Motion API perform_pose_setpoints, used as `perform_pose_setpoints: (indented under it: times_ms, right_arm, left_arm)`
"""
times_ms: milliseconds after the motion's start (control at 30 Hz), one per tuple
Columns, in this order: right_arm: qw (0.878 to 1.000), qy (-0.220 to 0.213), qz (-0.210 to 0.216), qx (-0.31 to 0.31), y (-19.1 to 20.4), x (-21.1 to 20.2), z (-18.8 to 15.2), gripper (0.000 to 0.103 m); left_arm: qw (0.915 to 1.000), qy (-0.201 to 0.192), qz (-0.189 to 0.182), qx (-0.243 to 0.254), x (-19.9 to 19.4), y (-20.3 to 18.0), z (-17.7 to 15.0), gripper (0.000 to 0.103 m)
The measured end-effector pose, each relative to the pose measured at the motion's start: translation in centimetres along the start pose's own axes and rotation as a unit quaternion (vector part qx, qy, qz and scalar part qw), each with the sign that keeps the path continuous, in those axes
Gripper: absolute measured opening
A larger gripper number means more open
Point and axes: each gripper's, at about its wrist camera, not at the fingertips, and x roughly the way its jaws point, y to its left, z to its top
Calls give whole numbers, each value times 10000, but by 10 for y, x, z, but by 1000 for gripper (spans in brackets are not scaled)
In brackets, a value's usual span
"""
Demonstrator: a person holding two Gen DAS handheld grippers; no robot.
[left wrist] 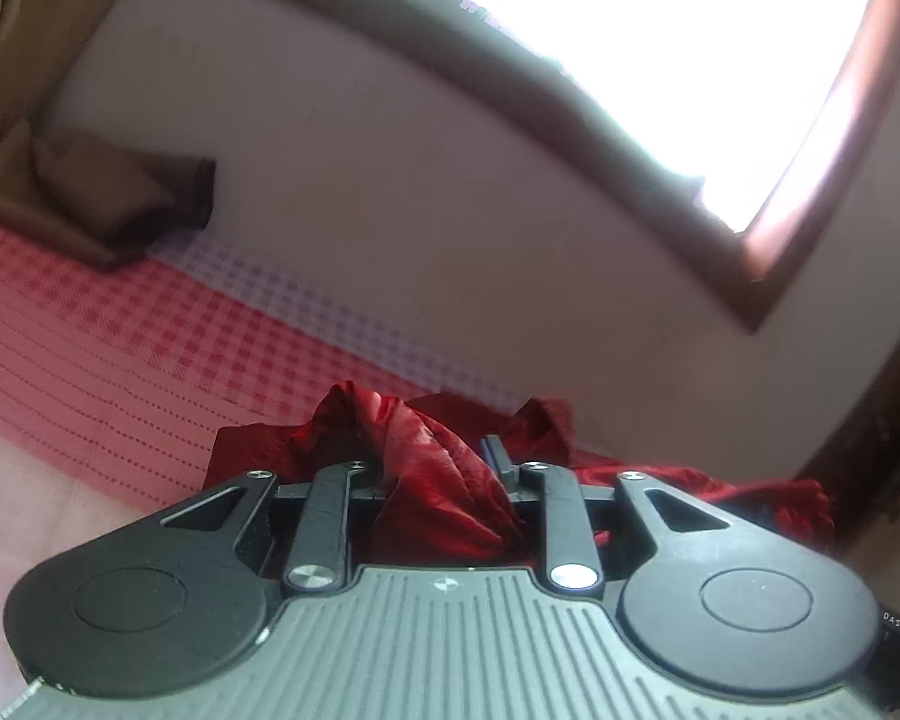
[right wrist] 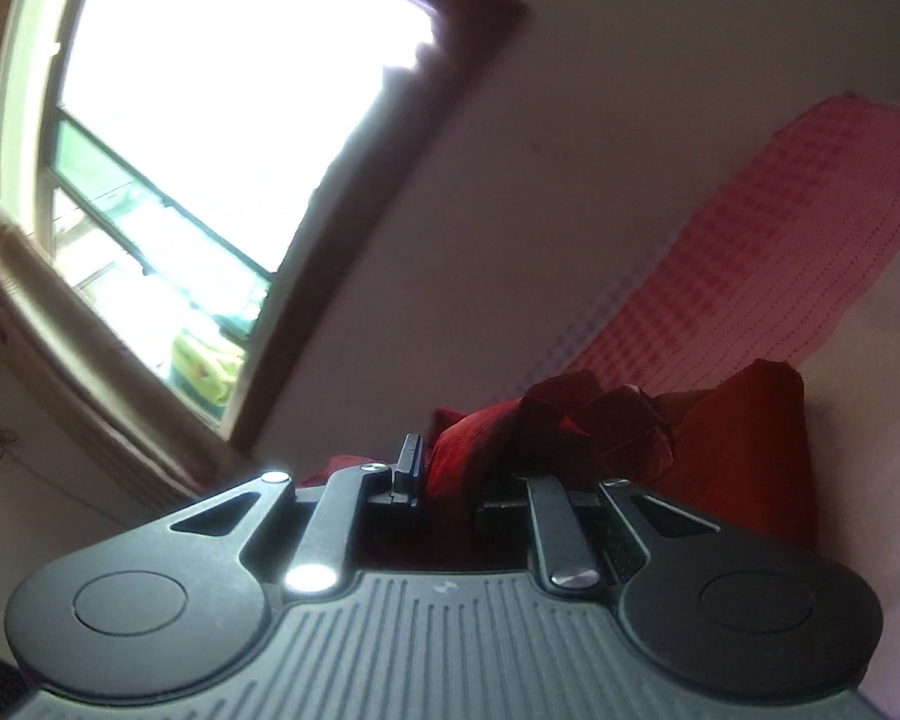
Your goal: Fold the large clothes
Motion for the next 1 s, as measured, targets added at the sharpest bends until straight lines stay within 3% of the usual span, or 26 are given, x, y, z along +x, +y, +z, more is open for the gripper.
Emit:
perform_pose_setpoints:
  times_ms: [133,300,400,433,467,533,567,600,667,733,833,867,900,967,1000]
  right_arm:
    - [9993,11,-276,242,-27,40,2,18]
    - [9952,116,-513,825,-63,70,0,21]
    - [9929,97,-421,1111,-70,72,3,26]
    - [9921,45,-311,1217,-70,70,4,28]
    - [9918,-55,-163,1270,-69,66,4,37]
    - [9932,-324,58,1115,-58,54,5,67]
    - [9940,-582,108,918,-47,44,6,91]
    - [9934,-882,150,717,-37,33,8,100]
    - [9916,-1185,334,389,-23,19,13,101]
    - [9947,-985,284,-50,-4,17,18,100]
    - [9890,-705,84,-1296,36,23,8,99]
    - [9816,-537,-82,-1832,51,30,-1,91]
    - [9734,-404,-230,-2243,63,37,-10,74]
    - [9495,-38,-547,-3089,84,58,-29,53]
    - [9377,114,-650,-3410,91,69,-39,48]
  left_arm:
    - [9996,214,176,73,40,11,-5,32]
    - [9987,287,238,353,58,13,-14,36]
    - [9986,310,160,408,59,12,-16,42]
    - [9987,332,92,375,58,13,-15,52]
    - [9990,334,24,306,60,15,-15,60]
    - [9995,252,-158,130,55,20,-14,76]
    - [9995,207,-225,62,53,19,-13,90]
    - [9995,166,-257,31,51,19,-13,100]
    - [9998,-93,-138,79,43,15,-13,103]
    - [9995,-129,-187,197,39,9,-11,103]
    - [9987,-213,-186,416,33,-3,-11,102]
    - [9980,-275,-221,521,29,-9,-13,100]
    - [9972,-317,-211,638,27,-15,-15,98]
    - [9939,-381,-100,1031,29,-35,-21,78]
    - [9916,-373,-78,1239,32,-44,-24,75]
